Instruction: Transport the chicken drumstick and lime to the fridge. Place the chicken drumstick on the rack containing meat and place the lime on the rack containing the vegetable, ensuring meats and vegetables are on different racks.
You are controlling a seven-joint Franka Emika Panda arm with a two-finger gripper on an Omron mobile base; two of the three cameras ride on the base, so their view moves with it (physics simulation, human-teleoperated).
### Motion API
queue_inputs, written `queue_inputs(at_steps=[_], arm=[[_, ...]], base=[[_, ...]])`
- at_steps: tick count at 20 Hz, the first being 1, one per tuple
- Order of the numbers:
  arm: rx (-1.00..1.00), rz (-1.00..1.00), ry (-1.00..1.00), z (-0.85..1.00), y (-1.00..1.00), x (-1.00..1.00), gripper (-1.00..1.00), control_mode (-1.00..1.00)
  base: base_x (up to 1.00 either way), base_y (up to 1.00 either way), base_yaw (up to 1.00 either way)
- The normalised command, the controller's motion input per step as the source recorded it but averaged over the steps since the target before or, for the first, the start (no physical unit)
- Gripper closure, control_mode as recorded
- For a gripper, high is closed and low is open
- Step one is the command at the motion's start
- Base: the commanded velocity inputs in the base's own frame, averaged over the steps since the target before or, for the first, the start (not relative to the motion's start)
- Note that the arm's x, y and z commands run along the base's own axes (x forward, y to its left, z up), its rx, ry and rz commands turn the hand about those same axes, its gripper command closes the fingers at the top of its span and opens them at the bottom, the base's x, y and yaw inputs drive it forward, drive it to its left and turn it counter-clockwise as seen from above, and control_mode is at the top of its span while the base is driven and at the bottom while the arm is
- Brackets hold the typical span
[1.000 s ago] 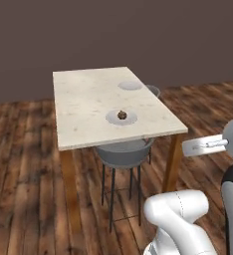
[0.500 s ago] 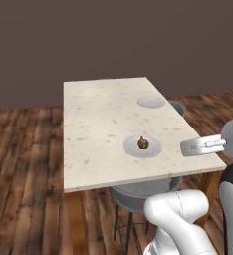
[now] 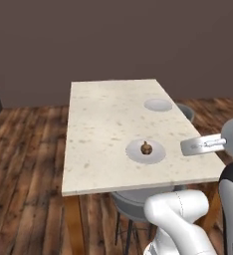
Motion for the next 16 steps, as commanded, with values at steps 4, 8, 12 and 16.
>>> queue_inputs(at_steps=[4,8,12,16], arm=[[0.00,0.00,0.00,0.00,0.00,0.00,-1.00,1.00],[0.00,0.00,0.00,0.00,0.00,0.00,-1.00,1.00],[0.00,0.00,0.00,0.00,0.00,0.00,-1.00,1.00],[0.00,0.00,0.00,0.00,0.00,0.00,-1.00,1.00]], base=[[1.00,-0.69,0.27],[0.65,-0.51,0.21],[0.63,-0.20,0.09],[0.76,-0.09,0.02]])
